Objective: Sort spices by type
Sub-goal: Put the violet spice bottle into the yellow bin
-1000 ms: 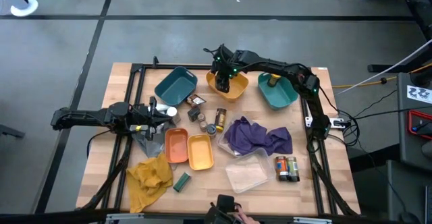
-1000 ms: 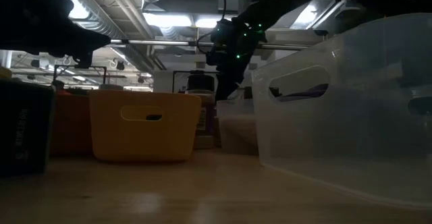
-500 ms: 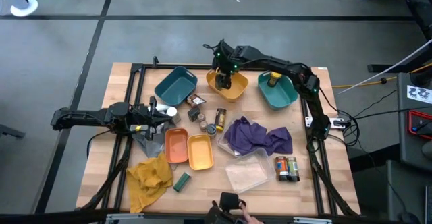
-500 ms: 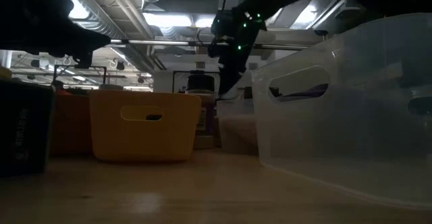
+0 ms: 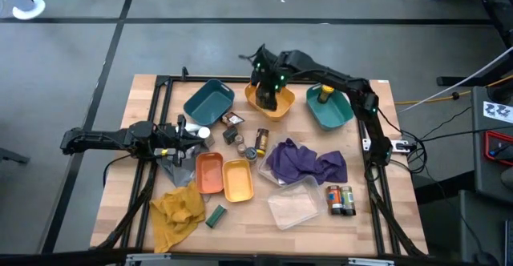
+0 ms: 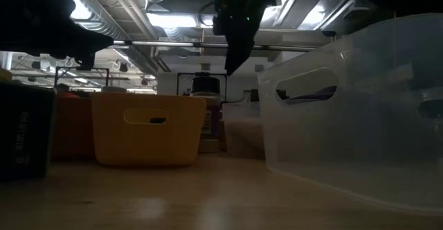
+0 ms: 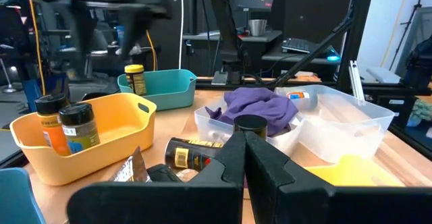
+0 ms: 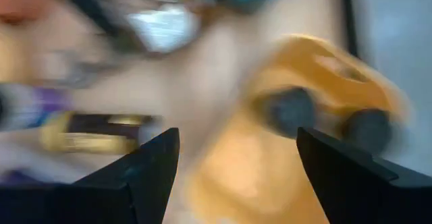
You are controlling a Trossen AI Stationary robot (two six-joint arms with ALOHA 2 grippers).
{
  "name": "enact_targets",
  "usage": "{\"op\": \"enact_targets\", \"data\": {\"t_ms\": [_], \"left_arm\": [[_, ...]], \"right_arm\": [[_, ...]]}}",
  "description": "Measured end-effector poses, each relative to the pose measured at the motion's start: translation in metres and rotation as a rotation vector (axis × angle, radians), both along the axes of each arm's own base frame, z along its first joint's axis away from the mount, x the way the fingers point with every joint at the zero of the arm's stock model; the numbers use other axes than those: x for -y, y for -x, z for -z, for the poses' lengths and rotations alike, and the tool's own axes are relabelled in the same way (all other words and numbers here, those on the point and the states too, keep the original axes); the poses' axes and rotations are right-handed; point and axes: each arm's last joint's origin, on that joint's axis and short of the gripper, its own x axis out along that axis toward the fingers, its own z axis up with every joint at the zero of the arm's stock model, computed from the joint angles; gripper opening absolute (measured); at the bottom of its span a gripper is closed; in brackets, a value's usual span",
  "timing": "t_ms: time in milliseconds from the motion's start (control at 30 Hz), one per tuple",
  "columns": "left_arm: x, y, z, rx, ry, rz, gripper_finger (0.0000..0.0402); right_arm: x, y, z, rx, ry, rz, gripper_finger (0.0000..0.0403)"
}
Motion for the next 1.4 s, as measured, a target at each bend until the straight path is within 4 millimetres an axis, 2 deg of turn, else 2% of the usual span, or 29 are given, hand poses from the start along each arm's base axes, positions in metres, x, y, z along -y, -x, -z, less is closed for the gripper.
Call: {"op": "enact_targets", "data": {"t_ms": [100,200,467,667,767,900,1167,1400], "left_arm": [[0.0,0.0,0.0,-0.002,-0.021,0.0,0.0],[0.0,0.0,0.0,-0.002,-0.025,0.0,0.0],[0.0,0.0,0.0,-0.002,-0.022,0.0,0.0],[0.0,0.0,0.0,-0.002,-0.021,0.0,0.0],[0.0,0.0,0.0,0.0,-0.005,0.0,0.0],[0.0,0.0,0.0,0.004,0.045,0.0,0.0],[0.0,0.0,0.0,0.008,0.107,-0.001,0.0],[0.0,0.0,0.0,0.008,0.109,-0.001,0.0]], "right_arm": [[-0.03,-0.007,0.002,-0.017,-0.098,-0.075,0.0299],[-0.068,-0.017,0.005,-0.035,-0.106,-0.164,0.0299],[-0.166,-0.038,0.001,0.02,0.095,-0.323,0.0299],[-0.213,-0.045,0.013,0.019,0.18,-0.373,0.0299],[-0.222,-0.048,0.024,-0.01,0.185,-0.392,0.0299],[-0.223,-0.053,0.037,-0.043,0.184,-0.392,0.0299],[-0.199,-0.054,0.041,-0.082,0.169,-0.335,0.0299],[-0.185,-0.053,0.044,-0.107,0.062,-0.295,0.0299]]}}
